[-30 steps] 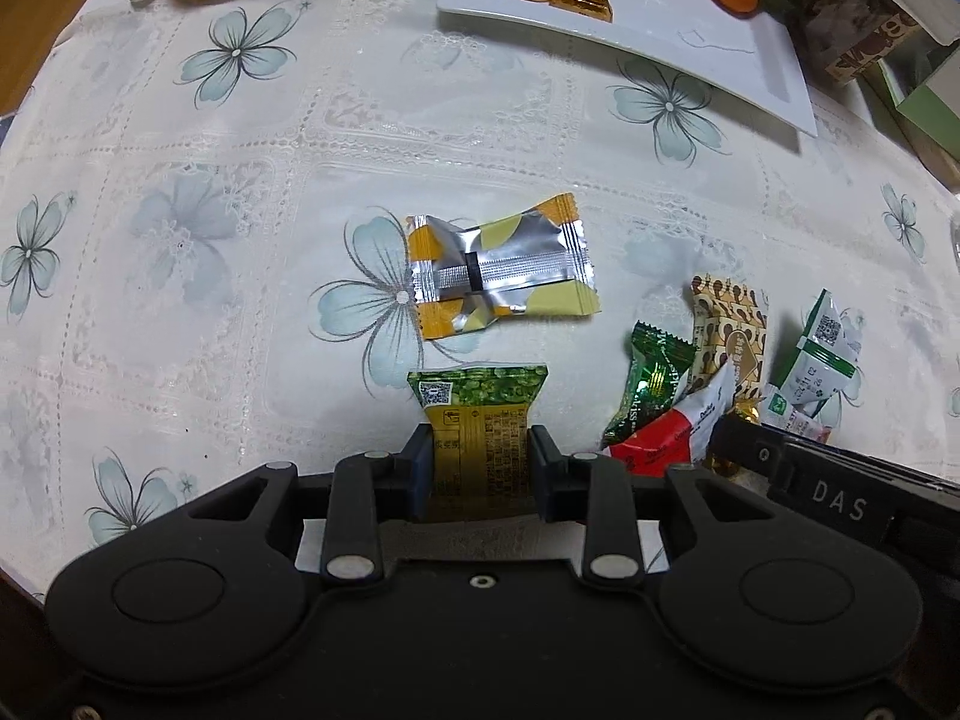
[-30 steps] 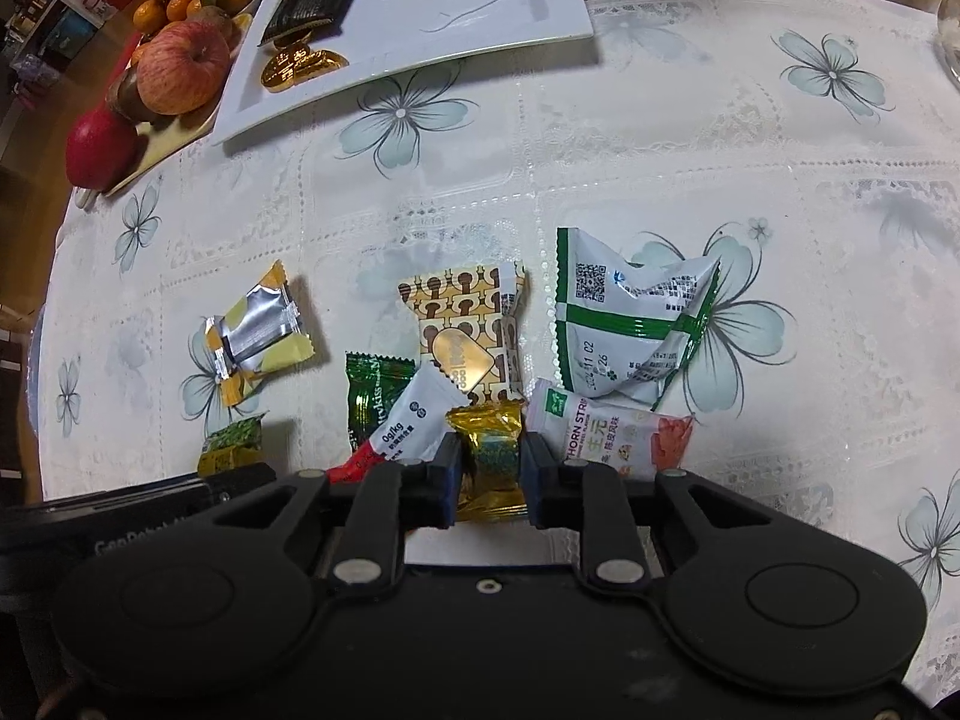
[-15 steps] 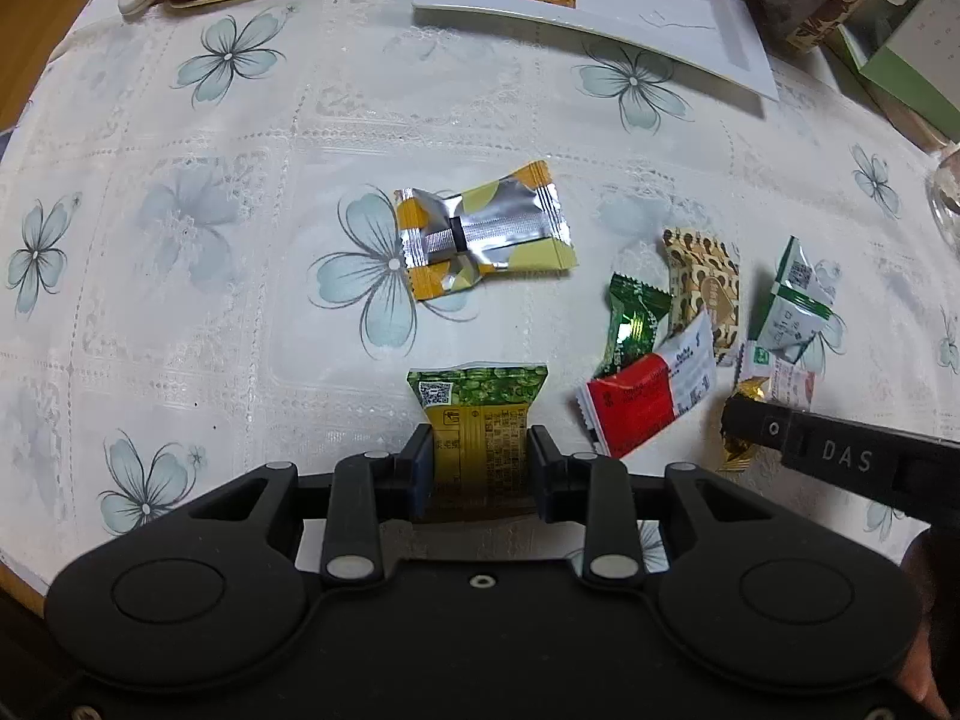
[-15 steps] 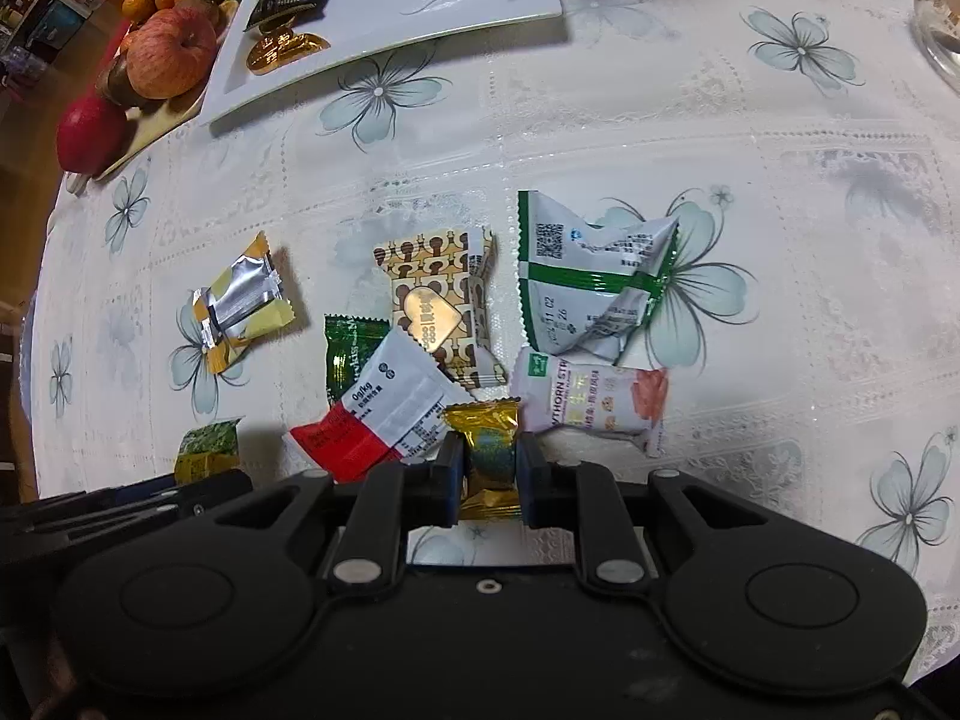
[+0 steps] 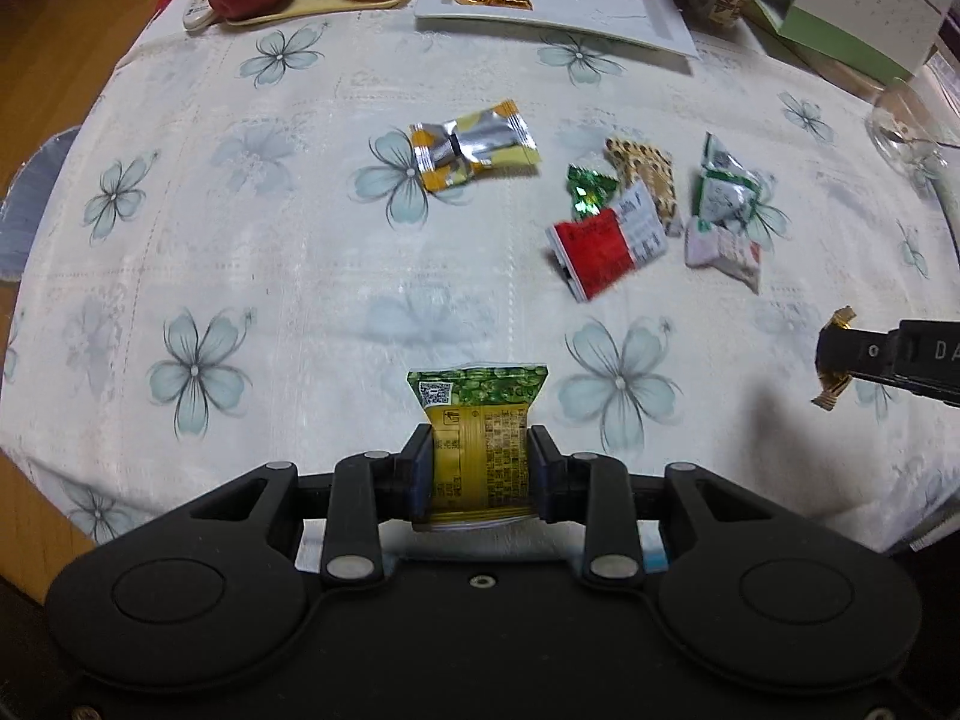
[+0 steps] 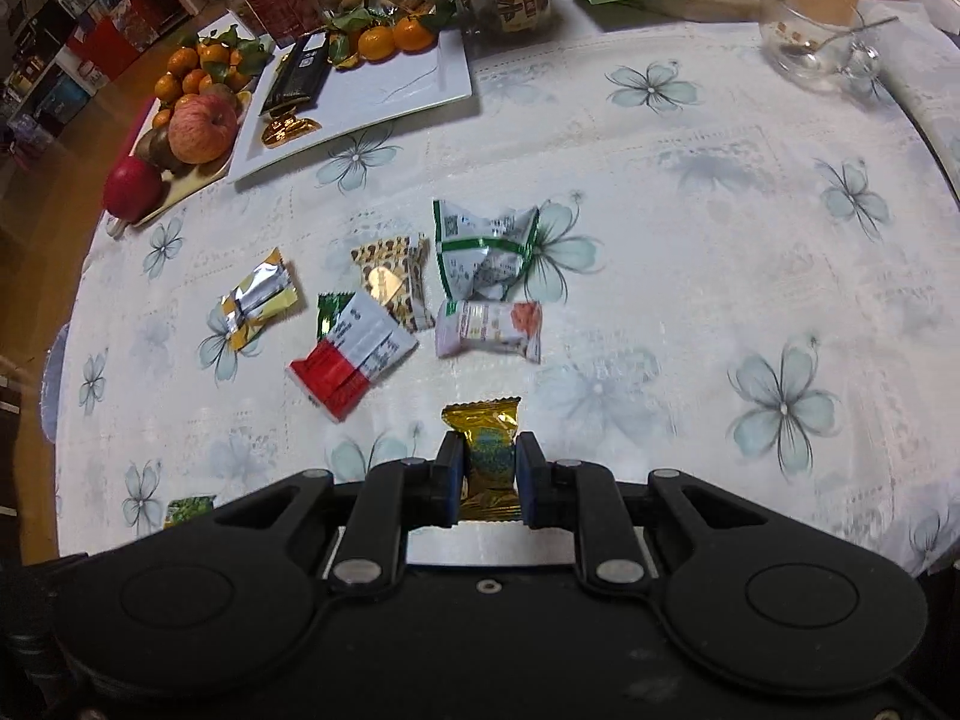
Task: Organize snacks
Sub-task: 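Carry both held snacks over the gold tray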
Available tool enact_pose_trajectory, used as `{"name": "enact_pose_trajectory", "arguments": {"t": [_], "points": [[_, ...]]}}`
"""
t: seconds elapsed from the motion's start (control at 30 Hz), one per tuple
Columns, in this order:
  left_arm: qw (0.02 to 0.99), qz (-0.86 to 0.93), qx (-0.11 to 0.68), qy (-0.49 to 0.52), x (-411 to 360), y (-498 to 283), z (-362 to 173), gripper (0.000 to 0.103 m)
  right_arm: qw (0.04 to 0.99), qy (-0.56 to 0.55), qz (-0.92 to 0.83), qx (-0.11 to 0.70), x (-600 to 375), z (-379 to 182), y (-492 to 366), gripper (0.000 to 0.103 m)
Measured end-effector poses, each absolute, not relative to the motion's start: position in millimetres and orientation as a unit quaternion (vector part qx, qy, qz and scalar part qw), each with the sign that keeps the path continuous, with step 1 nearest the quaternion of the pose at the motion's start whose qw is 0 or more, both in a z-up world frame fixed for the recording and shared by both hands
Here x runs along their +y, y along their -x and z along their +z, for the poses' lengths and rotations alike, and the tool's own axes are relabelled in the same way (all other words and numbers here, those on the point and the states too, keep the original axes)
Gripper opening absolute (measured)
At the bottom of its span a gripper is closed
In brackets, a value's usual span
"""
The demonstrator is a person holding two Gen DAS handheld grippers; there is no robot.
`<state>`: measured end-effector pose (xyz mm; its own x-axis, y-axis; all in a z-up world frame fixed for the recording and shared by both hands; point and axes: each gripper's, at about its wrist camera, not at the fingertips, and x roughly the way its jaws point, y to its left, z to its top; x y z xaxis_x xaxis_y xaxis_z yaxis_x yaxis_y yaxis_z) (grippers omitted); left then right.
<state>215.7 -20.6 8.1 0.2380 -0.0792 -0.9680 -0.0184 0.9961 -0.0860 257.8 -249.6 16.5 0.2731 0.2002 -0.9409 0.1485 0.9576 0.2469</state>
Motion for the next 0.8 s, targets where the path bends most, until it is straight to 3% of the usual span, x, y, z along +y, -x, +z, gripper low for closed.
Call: {"name": "enact_pose_trajectory", "arguments": {"t": [0.47, 0.8], "points": [[0.795, -0.036, 0.603, 0.056, -31.6, -71.9, 36.0, 0.041, 0.803, -0.172, 0.017, 0.571, -248.2, 65.6, -76.4, 0.020], [0.791, -0.032, 0.606, 0.077, -33.9, -13.5, 29.0, 0.041, 0.799, -0.180, 0.018, 0.574, -244.0, 60.8, 11.1, 0.020]]}}
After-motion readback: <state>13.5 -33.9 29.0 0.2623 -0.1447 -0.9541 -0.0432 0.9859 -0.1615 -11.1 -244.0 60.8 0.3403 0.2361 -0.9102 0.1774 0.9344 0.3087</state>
